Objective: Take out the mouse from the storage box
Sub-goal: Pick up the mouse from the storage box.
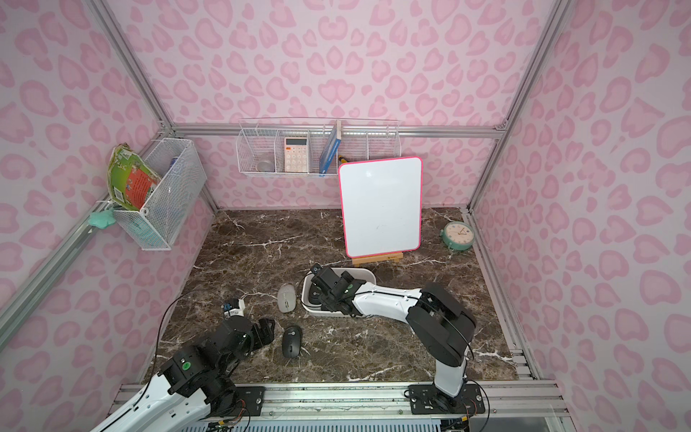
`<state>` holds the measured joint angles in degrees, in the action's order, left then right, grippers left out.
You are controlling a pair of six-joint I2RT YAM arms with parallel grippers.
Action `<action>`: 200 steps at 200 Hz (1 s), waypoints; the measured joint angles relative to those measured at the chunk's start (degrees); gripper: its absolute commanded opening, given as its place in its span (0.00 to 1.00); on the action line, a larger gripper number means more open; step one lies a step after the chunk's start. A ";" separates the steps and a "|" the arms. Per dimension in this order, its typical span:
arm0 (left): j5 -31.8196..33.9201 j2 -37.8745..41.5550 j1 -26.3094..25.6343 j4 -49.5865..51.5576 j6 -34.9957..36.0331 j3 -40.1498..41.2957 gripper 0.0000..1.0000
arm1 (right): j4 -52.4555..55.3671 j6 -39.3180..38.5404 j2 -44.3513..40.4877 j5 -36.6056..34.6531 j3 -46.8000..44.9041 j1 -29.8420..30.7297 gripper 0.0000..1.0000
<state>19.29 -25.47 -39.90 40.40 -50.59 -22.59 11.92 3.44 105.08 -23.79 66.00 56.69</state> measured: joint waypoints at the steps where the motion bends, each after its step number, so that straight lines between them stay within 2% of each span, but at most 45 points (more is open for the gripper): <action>1: 0.00 0.02 0.00 0.00 0.00 0.00 0.95 | 0.00 -0.11 0.11 -0.07 0.07 0.00 0.82; 49: 0.09 0.42 0.00 -0.13 0.22 0.46 0.95 | 0.20 -2.12 5.22 -3.23 4.00 -0.07 0.80; 82: 0.48 0.57 0.00 -0.24 0.22 0.61 0.96 | 0.07 -3.34 8.00 -5.97 6.10 -0.07 0.74; 125: 0.87 0.72 0.00 -0.26 0.22 0.83 0.96 | -0.20 -4.81 10.23 -8.46 7.65 -0.17 0.56; 160: 0.96 0.74 0.00 -0.26 0.22 0.94 0.96 | 0.00 -5.16 10.78 -8.87 8.44 -0.20 0.37; 200: 1.14 0.76 0.00 -0.24 0.22 0.96 0.96 | 0.17 -5.51 10.38 -9.27 8.20 -0.02 0.28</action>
<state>20.43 -24.71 -39.90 40.16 -50.37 -21.63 12.10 -2.07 115.46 -33.06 74.19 56.66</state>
